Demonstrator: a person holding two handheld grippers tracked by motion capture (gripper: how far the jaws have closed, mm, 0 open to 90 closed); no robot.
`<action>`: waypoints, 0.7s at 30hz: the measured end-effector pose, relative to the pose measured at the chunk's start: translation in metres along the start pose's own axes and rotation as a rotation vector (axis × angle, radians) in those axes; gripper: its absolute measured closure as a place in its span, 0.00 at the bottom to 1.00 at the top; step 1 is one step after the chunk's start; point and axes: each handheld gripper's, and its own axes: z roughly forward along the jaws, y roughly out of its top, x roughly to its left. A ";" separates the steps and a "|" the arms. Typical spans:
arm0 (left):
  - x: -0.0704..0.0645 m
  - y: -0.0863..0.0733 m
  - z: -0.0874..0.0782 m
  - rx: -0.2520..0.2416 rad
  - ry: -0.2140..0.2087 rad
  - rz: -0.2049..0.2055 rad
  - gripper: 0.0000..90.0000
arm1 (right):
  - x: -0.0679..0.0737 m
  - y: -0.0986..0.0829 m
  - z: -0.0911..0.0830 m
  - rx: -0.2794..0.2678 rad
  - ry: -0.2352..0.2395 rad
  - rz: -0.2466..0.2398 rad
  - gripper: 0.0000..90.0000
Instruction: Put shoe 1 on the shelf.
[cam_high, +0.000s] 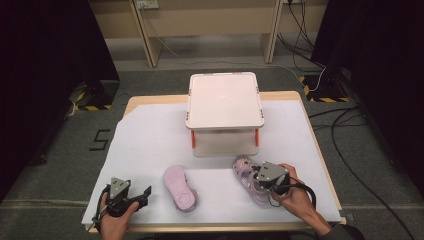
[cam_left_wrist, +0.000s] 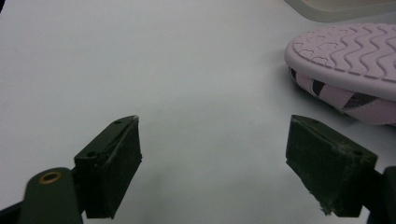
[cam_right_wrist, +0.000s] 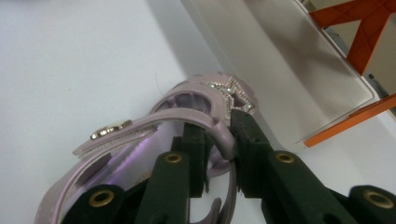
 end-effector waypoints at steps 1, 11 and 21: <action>0.000 0.000 0.000 -0.003 -0.001 -0.001 0.20 | 0.001 0.001 -0.001 -0.002 0.002 0.007 0.87; 0.000 0.000 0.001 -0.001 0.006 0.001 0.20 | -0.002 0.024 -0.010 -0.100 -0.026 0.002 0.88; 0.000 0.000 0.000 -0.007 0.003 -0.003 0.20 | -0.012 0.054 0.027 -0.137 -0.034 0.029 0.88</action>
